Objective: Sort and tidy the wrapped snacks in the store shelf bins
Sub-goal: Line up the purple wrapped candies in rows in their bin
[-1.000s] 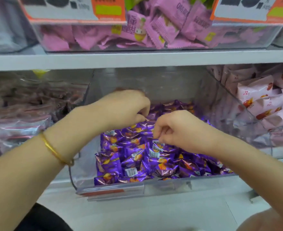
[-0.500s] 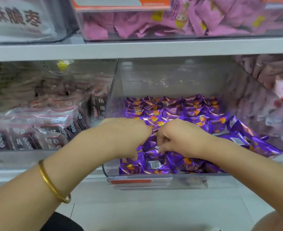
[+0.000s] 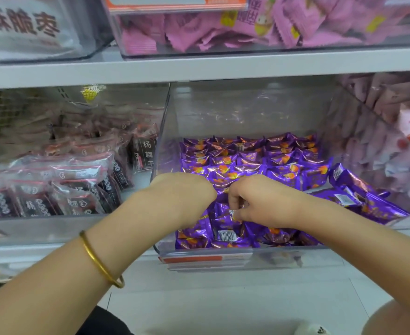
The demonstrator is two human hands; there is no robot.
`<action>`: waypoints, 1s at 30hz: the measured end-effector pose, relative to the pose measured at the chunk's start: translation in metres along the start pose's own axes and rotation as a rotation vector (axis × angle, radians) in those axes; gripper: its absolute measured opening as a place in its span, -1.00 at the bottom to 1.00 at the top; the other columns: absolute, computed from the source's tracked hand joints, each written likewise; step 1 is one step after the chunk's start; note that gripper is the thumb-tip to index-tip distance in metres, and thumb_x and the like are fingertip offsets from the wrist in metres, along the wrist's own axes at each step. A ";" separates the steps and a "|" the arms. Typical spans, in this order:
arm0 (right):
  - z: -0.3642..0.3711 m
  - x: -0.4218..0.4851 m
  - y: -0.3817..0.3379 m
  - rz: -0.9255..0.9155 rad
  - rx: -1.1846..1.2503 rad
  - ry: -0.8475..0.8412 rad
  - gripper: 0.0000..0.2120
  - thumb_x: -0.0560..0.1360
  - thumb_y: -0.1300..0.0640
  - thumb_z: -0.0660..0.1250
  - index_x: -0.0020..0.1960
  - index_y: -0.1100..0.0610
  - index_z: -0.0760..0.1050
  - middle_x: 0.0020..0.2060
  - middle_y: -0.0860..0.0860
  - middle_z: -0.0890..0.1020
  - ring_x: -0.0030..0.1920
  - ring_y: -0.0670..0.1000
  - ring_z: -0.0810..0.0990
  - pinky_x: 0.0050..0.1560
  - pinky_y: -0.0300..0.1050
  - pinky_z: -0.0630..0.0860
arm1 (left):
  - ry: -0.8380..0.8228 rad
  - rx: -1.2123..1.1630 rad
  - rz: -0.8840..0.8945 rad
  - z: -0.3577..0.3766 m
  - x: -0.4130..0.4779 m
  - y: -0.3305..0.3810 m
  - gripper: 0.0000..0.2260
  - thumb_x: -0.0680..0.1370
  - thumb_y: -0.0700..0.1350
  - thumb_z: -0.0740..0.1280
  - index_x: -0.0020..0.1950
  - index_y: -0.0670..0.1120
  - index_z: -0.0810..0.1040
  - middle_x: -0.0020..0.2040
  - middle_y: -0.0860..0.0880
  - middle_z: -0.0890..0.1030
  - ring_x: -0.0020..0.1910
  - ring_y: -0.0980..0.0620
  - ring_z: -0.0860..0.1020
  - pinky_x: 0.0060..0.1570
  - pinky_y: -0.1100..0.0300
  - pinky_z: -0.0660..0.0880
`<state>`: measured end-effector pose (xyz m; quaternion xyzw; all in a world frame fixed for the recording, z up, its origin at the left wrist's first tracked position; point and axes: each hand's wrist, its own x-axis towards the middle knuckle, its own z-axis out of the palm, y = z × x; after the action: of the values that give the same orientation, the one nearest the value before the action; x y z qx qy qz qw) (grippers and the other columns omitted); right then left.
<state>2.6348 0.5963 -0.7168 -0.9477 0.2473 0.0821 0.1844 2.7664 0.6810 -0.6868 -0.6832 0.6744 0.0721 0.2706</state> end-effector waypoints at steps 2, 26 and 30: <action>0.002 0.000 -0.002 0.013 -0.033 -0.008 -0.91 0.48 0.12 0.35 -0.10 0.12 0.47 -0.13 0.01 0.52 -0.11 0.00 0.45 -0.18 -0.15 0.37 | 0.012 -0.045 -0.029 -0.002 0.001 0.003 -0.86 0.51 -0.23 0.30 -0.15 -0.05 0.35 -0.07 0.00 0.44 -0.12 -0.07 0.45 -0.26 0.08 0.37; 0.004 -0.007 -0.005 0.050 -0.186 0.141 -0.78 0.51 0.12 0.28 0.14 0.12 0.39 0.10 0.03 0.45 0.17 0.07 0.36 -0.09 -0.12 0.30 | 0.146 0.000 -0.123 0.011 -0.004 0.019 -0.70 0.49 -0.22 0.29 0.19 -0.09 0.32 0.12 -0.06 0.45 0.06 -0.09 0.50 -0.19 0.11 0.29; 0.002 -0.009 -0.004 0.021 -0.166 0.135 -0.69 0.49 0.09 0.30 0.20 0.10 0.37 0.11 0.02 0.43 0.15 0.06 0.36 -0.05 -0.13 0.30 | 0.180 -0.004 -0.143 0.010 -0.005 0.020 -0.68 0.51 -0.17 0.31 0.21 -0.09 0.31 0.13 -0.06 0.45 0.08 -0.09 0.51 -0.17 0.11 0.27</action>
<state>2.6284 0.6043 -0.7149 -0.9605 0.2612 0.0402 0.0871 2.7493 0.6911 -0.6988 -0.7339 0.6453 -0.0078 0.2119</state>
